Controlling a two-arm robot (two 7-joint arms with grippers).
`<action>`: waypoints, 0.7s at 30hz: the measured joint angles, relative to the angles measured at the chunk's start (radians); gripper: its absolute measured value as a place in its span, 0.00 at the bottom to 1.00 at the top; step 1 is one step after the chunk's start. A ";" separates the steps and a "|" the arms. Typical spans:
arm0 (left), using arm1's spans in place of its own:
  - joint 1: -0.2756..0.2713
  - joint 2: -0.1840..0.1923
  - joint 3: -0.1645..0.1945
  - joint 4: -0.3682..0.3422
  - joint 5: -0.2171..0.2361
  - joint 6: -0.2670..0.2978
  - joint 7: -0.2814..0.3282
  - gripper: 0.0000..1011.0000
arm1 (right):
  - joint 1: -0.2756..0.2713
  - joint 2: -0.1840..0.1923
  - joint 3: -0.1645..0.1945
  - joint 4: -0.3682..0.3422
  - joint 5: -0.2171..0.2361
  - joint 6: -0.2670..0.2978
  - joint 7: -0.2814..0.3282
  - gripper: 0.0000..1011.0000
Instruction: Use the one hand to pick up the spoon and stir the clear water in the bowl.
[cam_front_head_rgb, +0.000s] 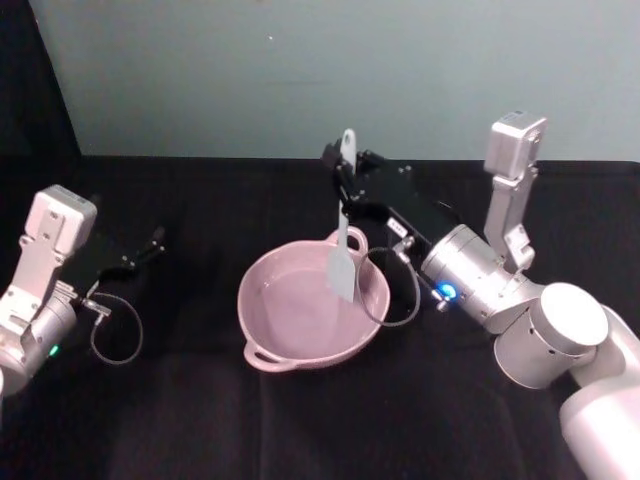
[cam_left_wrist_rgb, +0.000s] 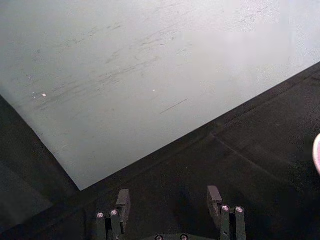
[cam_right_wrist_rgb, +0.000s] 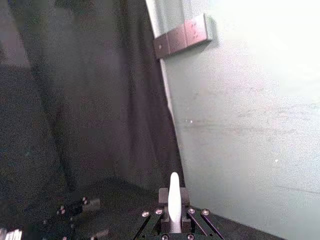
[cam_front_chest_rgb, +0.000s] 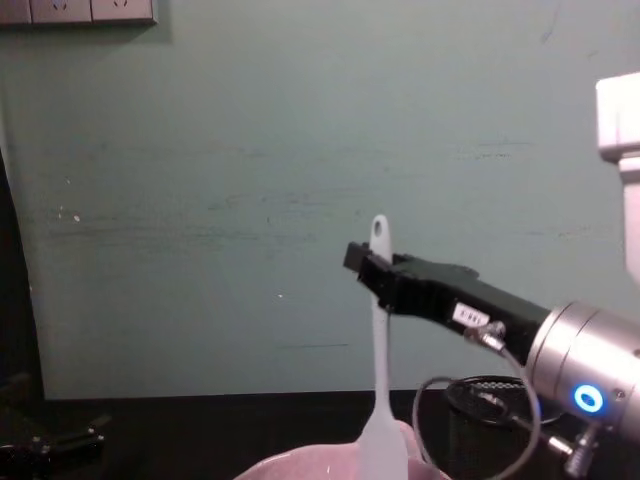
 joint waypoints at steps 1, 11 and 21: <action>0.000 0.000 0.000 0.000 0.000 0.000 0.000 1.00 | -0.003 0.000 0.003 -0.008 0.004 0.001 -0.005 0.11; 0.000 0.000 0.000 0.000 0.000 0.000 0.000 1.00 | -0.033 0.026 0.027 -0.096 0.044 0.035 -0.039 0.11; 0.000 0.000 0.000 0.000 0.000 0.000 0.000 1.00 | -0.050 0.045 0.056 -0.181 0.092 0.084 -0.085 0.11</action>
